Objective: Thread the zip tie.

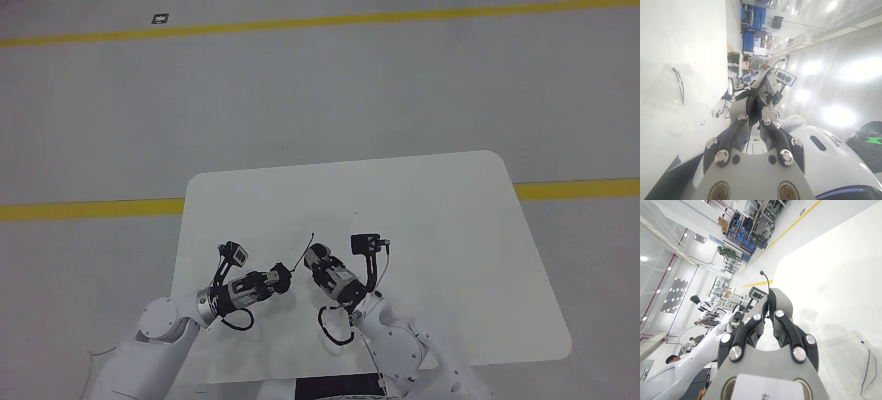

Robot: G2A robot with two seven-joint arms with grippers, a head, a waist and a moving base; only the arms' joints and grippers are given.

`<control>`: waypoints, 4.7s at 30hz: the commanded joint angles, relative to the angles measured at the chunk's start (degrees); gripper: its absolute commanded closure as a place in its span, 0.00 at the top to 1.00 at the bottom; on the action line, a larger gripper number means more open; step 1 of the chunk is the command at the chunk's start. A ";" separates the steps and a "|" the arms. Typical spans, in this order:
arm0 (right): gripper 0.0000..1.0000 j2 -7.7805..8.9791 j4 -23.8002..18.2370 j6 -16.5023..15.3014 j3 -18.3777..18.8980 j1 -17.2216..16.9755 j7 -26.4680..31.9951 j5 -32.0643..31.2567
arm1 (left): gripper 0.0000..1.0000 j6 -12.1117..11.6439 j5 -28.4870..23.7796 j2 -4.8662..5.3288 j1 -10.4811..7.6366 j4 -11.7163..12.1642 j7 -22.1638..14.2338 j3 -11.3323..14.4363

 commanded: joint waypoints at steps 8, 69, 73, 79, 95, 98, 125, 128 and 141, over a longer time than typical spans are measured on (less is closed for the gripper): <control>0.00 0.21 0.33 0.16 -0.29 0.17 0.72 0.24 | 0.00 0.00 0.00 0.00 0.00 0.00 0.00 0.00; 0.00 1.19 2.39 -1.04 -2.91 2.60 3.03 1.75 | 0.00 0.00 0.00 0.00 0.00 0.00 0.00 0.00; 0.00 1.25 2.47 -0.92 -2.99 2.71 2.97 1.71 | 0.00 0.00 0.00 0.00 0.00 0.00 0.00 0.00; 1.00 1.26 2.14 -0.05 -2.51 2.62 1.53 2.92 | 0.00 0.00 0.00 0.00 0.00 0.00 0.00 0.00; 1.00 2.34 0.96 -2.08 0.78 -0.13 1.21 2.66 | 0.00 0.00 0.00 0.00 0.00 0.00 0.00 0.00; 1.00 2.34 0.96 -2.08 0.78 -0.13 1.21 2.66 | 0.00 0.00 0.00 0.00 0.00 0.00 0.00 0.00; 1.00 5.12 2.23 -14.67 -1.01 -0.94 -13.03 -40.39 | 0.00 15.86 -9.13 0.98 -0.74 2.71 -7.43 -2.22; 1.00 5.23 3.06 -14.85 -1.56 -0.32 -11.80 -42.79 | 0.00 18.25 -14.17 0.67 -0.59 2.01 -5.34 -1.87; 1.00 5.51 5.16 -9.95 -4.06 1.97 -17.99 -52.91 | 0.00 26.31 -18.56 0.93 -0.03 0.06 -4.12 -2.20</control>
